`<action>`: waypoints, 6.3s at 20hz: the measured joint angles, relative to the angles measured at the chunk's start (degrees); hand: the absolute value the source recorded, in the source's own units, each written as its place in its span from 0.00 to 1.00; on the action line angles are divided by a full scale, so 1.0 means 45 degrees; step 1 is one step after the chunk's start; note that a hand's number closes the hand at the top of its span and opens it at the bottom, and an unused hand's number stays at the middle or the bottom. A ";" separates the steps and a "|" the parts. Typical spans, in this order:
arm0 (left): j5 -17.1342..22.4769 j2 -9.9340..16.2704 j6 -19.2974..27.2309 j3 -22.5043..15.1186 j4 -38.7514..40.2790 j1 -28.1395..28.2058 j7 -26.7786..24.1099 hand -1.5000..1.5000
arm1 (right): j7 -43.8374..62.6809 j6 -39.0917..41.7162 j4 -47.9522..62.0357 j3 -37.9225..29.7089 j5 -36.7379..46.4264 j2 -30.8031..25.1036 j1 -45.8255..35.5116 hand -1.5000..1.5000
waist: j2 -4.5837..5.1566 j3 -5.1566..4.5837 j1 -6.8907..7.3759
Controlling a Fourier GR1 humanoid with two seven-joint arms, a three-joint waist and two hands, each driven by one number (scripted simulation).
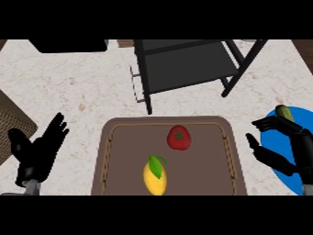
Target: Pick the lemon from the tray and place it in the tiered shelf
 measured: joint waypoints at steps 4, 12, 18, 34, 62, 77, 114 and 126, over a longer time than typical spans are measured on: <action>-0.0062 0.0015 -0.0284 0.0157 0.0463 -0.0606 0.0593 0.50 | -0.0049 0.0241 -0.1538 0.0214 0.0089 0.0040 0.1458 0.00 | -0.0018 0.0065 0.0192; -0.0016 -0.0004 -0.0924 0.0466 0.0969 -0.0828 0.0482 0.50 | 0.2332 0.2083 -0.5631 0.1089 0.0020 -0.1328 0.2751 0.00 | -0.0040 0.0087 0.0314; -0.0166 -0.0070 -0.0938 0.0545 0.1024 -0.1001 0.0632 0.50 | 0.6712 0.2714 -0.8110 0.2475 0.1077 -0.1809 0.1686 0.00 | -0.0022 0.0068 0.0476; -0.0519 -0.0296 -0.1112 0.0699 0.1284 -0.1266 0.0773 0.50 | 1.4473 0.3274 -0.5353 0.6497 0.6325 0.2913 -0.4378 0.00 | -0.0025 0.0082 0.0614; -0.0913 -0.0661 -0.1416 0.1107 0.0808 -0.0819 0.0686 0.50 | 1.4780 0.3846 -0.0840 0.8146 0.9974 0.5747 -0.4084 0.00 | -0.0030 0.0104 0.0533; -0.1226 -0.0914 -0.1684 0.1461 0.0708 -0.0754 0.0911 0.50 | 1.3613 0.2769 0.1164 0.7844 1.1087 0.5866 -0.3635 0.00 | -0.0033 0.0117 0.0522; -0.1815 -0.1323 -0.2135 0.2141 0.0551 -0.0573 0.1322 0.50 | 1.1091 0.4519 -0.2606 0.6909 0.8884 0.5693 -0.7095 1.00 | -0.0102 0.0099 0.0314; -0.2071 -0.1547 -0.2102 0.2152 0.0622 -0.0627 0.1051 0.50 | 1.3338 0.6891 -0.4854 0.1999 0.7793 0.5606 -1.1683 1.00 | -0.0084 0.0110 0.0422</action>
